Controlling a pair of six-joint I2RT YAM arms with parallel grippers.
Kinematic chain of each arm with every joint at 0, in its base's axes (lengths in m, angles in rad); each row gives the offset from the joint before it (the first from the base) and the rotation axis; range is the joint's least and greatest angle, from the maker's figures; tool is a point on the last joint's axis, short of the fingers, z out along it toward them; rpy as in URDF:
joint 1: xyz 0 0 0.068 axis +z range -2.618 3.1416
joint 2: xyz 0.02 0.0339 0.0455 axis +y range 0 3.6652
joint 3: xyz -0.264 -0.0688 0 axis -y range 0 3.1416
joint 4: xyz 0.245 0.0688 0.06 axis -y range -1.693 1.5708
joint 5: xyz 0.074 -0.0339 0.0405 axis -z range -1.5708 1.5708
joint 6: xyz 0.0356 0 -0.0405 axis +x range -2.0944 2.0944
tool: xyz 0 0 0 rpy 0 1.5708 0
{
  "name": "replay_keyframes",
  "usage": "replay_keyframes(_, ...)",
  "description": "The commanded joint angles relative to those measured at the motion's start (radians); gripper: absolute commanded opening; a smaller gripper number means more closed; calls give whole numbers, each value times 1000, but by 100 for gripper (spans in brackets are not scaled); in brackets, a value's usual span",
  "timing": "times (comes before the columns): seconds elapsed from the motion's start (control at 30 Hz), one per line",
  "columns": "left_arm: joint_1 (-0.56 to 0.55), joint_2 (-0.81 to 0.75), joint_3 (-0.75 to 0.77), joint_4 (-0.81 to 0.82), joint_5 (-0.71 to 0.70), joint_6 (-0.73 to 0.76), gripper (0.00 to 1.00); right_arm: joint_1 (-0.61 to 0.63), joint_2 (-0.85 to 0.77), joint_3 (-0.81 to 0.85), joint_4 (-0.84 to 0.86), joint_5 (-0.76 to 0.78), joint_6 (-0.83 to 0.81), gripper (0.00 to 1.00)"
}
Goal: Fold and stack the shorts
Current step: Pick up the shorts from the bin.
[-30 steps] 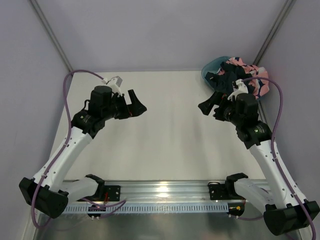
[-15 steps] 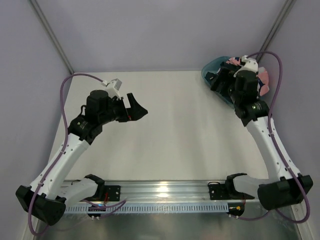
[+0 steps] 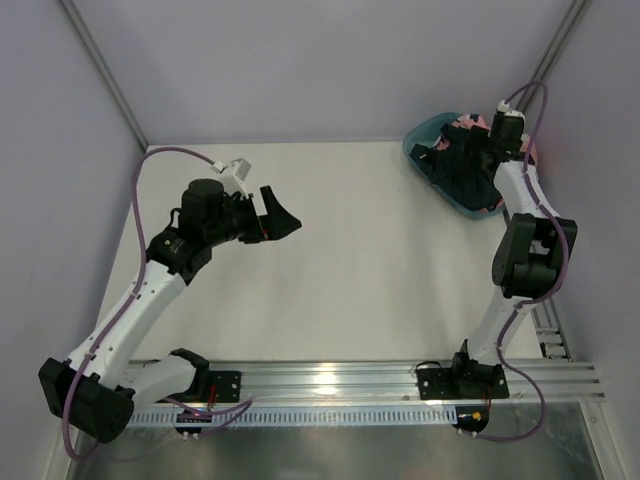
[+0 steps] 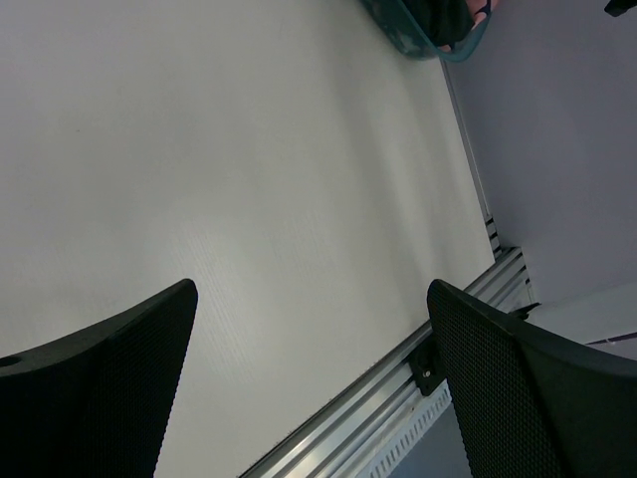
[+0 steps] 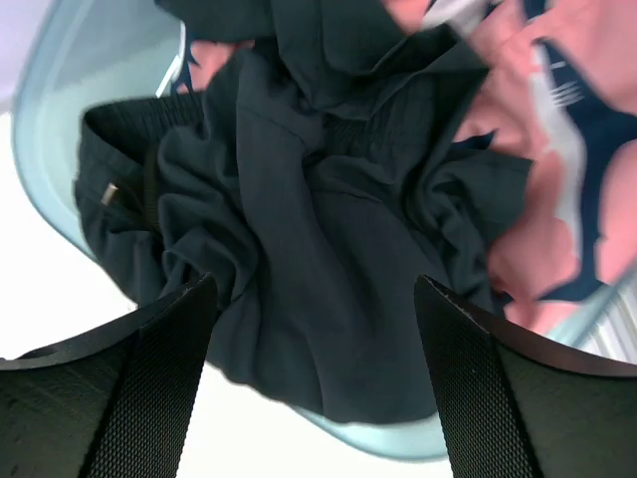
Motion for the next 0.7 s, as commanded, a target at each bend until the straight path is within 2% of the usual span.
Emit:
replay_keyframes(0.0,2,39,-19,64,23,-12,99,-4,82,92,1,-85,-61,83)
replay_keyframes(0.13,2,76,-14,81,29,-15,97,-10,184,162,-10,-85,-76,76)
replay_keyframes(0.23,2,94,-8,87,37,-18,96,-10,222,208,-15,-85,-88,48)
replay_keyframes(0.27,2,101,-7,86,34,-20,96,-10,222,218,-13,-86,-102,37)
replay_keyframes(0.3,2,104,-5,86,31,-21,96,-10,221,227,-16,-85,-111,21)
replay_keyframes(0.4,2,105,-5,93,55,-41,96,-12,196,290,-50,-160,-152,4)
replay_keyframes(0.57,2,113,-4,107,45,-43,96,-7,62,405,-117,-213,-169,4)
replay_keyframes(0.67,2,121,39,28,-79,35,98,-6,-50,494,-200,-287,-180,4)
